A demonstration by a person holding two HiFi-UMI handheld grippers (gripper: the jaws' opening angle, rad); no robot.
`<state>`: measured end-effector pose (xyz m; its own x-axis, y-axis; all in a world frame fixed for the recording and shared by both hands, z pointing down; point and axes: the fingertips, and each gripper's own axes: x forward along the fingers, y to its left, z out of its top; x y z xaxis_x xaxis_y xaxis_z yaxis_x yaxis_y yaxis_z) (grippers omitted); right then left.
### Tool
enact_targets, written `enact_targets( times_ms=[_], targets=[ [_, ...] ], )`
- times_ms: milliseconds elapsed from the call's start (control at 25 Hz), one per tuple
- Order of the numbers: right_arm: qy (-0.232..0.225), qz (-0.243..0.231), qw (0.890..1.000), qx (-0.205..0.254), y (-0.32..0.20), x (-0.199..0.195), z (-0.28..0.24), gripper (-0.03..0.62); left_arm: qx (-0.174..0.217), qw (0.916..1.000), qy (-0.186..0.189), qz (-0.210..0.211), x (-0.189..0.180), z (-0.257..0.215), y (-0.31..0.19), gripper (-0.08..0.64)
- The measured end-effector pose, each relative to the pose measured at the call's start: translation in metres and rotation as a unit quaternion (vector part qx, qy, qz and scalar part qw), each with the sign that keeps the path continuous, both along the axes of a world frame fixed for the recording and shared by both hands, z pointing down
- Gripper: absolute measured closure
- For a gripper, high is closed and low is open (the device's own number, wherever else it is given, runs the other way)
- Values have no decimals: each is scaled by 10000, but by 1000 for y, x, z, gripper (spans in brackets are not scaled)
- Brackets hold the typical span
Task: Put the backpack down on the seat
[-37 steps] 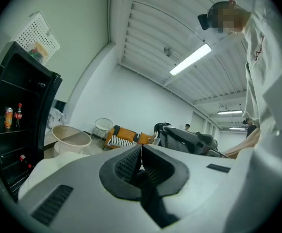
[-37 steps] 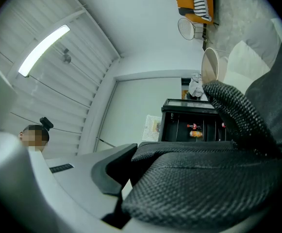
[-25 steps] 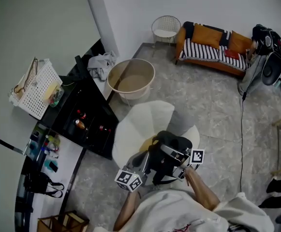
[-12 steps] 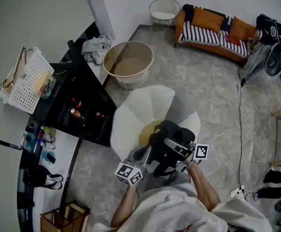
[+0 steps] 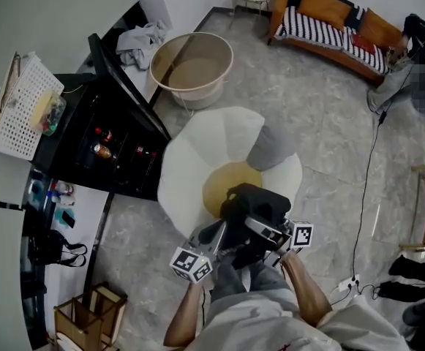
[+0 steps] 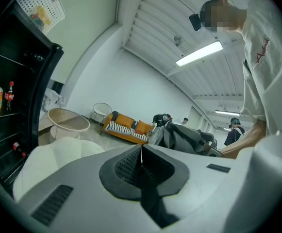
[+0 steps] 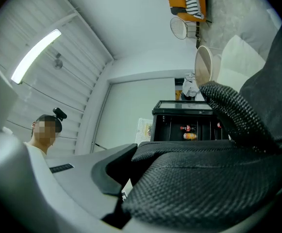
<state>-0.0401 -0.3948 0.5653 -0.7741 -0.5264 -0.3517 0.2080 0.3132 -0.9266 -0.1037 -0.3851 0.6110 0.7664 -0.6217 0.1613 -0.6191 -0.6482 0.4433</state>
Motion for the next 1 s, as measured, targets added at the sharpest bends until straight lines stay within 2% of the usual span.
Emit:
enact_targets(
  times_ms=[280,480,1000],
  targets=[
    [47,-290,9992,-255,19,7,23,549,-252,9993,67,-258,12,21,22,528],
    [48,-362,9990,-276,34,16,50,549,-333,9987,153,-361,17,45,31,528],
    [73,-582,9978,-313,56,25,117,549,-482,9968,109,-622,13,136,27,528]
  ],
)
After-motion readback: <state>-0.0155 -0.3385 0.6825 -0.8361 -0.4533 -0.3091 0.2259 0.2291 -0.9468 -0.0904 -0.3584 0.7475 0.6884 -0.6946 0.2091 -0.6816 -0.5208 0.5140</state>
